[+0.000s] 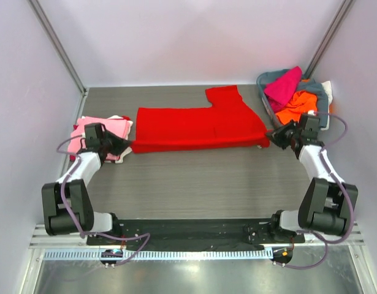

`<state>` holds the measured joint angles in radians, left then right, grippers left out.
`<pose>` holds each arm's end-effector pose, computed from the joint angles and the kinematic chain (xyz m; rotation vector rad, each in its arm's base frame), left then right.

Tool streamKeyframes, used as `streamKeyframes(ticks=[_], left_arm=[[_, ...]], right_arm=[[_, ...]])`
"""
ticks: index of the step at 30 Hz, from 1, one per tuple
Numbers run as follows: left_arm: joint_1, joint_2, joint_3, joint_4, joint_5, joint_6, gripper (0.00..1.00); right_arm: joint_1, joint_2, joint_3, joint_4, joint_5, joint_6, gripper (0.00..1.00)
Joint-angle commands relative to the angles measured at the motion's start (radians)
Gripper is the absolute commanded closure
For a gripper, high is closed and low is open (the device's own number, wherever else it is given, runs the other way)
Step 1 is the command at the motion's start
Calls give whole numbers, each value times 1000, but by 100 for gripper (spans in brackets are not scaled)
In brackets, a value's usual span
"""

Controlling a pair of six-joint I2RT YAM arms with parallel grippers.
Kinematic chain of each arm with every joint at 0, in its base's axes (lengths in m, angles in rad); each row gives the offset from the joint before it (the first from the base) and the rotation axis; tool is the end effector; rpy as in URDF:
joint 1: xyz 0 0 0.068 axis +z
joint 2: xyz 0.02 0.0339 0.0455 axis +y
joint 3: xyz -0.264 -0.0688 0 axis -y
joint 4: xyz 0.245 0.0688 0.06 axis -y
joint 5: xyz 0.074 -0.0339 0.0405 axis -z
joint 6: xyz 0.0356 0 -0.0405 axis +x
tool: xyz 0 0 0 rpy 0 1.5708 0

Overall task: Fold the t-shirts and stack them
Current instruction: Flatten the tshirt out

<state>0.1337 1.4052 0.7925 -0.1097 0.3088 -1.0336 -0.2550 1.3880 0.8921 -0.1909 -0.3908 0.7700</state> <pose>0.2912 0.0283 0.2107 -1.1740 2.0819 -0.8024 0.2925 -0.0622 0.2415 0.9338 2.0960 0.7126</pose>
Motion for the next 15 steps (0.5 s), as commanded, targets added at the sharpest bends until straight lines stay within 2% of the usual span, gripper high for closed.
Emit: streamKeyframes(ticks=[1, 6, 10, 15], left_arm=[[17, -106, -88, 51, -42, 40, 100], [17, -307, -235, -14, -57, 49, 100], [17, -445, -320, -108, -76, 33, 100], [17, -625, -450, -145, -72, -6, 100]], right_arm=[[-13, -133, -94, 10, 171, -60, 99], [-13, -332, -267, -64, 265, -64, 99], [-13, -475, -360, -116, 319, -54, 99], [-13, -621, -456, -177, 357, -12, 99]])
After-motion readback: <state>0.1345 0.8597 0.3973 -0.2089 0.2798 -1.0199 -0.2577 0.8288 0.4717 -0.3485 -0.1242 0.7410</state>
